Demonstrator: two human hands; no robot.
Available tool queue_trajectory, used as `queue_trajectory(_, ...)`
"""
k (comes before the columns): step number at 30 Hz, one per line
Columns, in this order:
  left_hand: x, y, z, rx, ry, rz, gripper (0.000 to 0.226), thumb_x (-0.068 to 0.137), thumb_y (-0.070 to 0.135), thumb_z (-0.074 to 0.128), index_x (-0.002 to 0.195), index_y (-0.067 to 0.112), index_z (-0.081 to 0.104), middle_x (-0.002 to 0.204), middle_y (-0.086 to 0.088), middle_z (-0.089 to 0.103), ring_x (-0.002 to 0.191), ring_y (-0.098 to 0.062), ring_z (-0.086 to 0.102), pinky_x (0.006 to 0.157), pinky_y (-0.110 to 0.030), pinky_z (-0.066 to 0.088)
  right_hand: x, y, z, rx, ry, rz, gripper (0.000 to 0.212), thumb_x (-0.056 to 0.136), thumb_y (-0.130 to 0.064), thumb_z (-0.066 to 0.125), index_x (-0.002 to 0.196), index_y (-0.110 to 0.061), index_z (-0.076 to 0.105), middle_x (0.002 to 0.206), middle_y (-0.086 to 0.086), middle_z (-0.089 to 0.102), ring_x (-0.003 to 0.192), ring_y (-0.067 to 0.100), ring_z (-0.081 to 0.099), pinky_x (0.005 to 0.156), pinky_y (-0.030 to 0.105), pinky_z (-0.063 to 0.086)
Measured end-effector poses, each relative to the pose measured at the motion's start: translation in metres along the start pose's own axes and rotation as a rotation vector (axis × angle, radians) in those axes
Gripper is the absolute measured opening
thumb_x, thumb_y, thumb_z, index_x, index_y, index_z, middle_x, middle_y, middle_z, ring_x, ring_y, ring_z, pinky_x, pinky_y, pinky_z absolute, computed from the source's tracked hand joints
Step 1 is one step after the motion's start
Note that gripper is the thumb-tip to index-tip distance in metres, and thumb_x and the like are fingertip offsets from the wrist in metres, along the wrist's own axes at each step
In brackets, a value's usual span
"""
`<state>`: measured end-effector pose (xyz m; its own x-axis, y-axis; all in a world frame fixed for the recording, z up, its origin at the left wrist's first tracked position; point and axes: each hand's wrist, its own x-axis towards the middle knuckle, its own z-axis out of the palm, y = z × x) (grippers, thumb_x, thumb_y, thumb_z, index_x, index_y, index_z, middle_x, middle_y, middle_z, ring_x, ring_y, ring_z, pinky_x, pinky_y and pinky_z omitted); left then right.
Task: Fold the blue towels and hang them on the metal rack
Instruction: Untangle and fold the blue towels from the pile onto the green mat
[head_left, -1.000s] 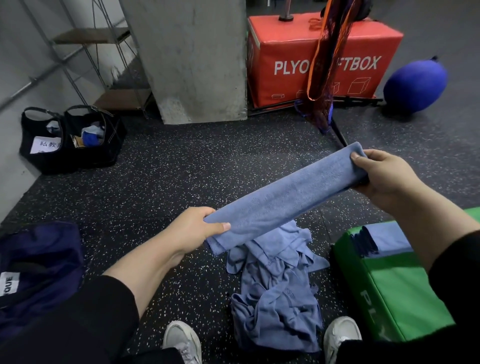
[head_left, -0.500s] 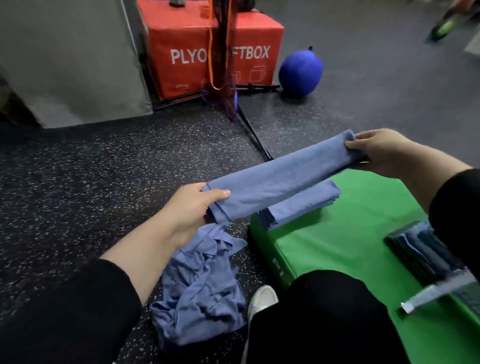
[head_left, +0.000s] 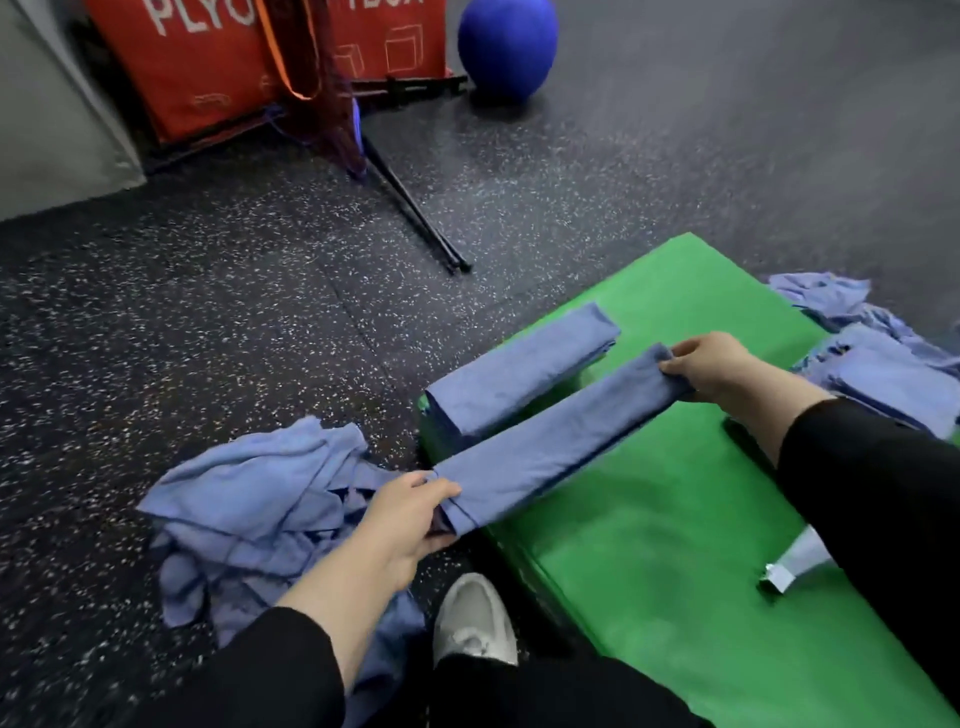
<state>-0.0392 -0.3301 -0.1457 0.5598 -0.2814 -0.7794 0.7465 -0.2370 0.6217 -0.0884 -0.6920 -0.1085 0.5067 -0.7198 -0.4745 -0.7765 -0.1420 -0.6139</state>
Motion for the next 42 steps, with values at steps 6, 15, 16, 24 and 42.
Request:
queue_trajectory(6,0.049,-0.024,0.021,-0.012,0.044,-0.037,0.015,0.092,0.006,0.067,0.083,0.017,0.062,0.078,-0.002,0.064,0.069,-0.018,0.059,0.058,-0.026,0.048,0.057,0.034,0.024,0.008,0.01,0.058,0.025,0.096,-0.004,0.063,0.12,0.001,0.065,0.104,0.018,0.063,0.092,0.027,0.056,0.079,0.041,0.053)
queue_trajectory(15,0.074,-0.03,0.033,0.419,0.362,0.274,0.013,0.091,0.024,0.06,0.078,0.024,0.063,0.083,0.0,0.065,0.076,-0.024,0.055,0.069,-0.031,0.039,0.084,0.029,0.046,-0.438,0.303,-0.18,0.049,0.091,-0.029,0.073,0.134,-0.01,0.06,0.132,0.02,0.061,0.119,0.038,0.059,0.1,0.043,0.046)
queue_trajectory(16,0.068,-0.031,0.036,0.568,0.329,0.425,0.01,0.094,0.022,0.059,0.088,0.025,0.066,0.094,0.001,0.068,0.085,-0.024,0.059,0.075,-0.032,0.044,0.077,0.032,0.055,-0.441,0.318,-0.248,0.04,0.092,-0.03,0.071,0.126,-0.011,0.065,0.127,0.019,0.063,0.117,0.038,0.059,0.099,0.043,0.047)
queue_trajectory(24,0.075,-0.044,0.05,1.65,-0.19,0.697,0.056,0.1,0.041,0.049,0.153,0.027,0.036,0.163,0.0,0.031,0.149,-0.021,0.028,0.118,-0.044,0.022,0.021,0.072,0.118,-0.747,-0.014,-0.324,0.037,0.087,-0.049,0.066,0.11,-0.021,0.062,0.125,0.005,0.059,0.113,0.03,0.059,0.084,0.043,0.05)
queue_trajectory(42,-0.063,0.046,-0.24,1.445,0.421,0.538,0.029,0.104,0.033,0.045,0.123,0.018,0.062,0.12,-0.007,0.064,0.111,-0.033,0.061,0.084,-0.041,0.051,-0.205,-0.184,0.224,-1.057,-0.568,-0.99,0.032,0.097,-0.039,0.06,0.124,-0.023,0.064,0.117,0.002,0.071,0.104,0.025,0.064,0.084,0.031,0.048)
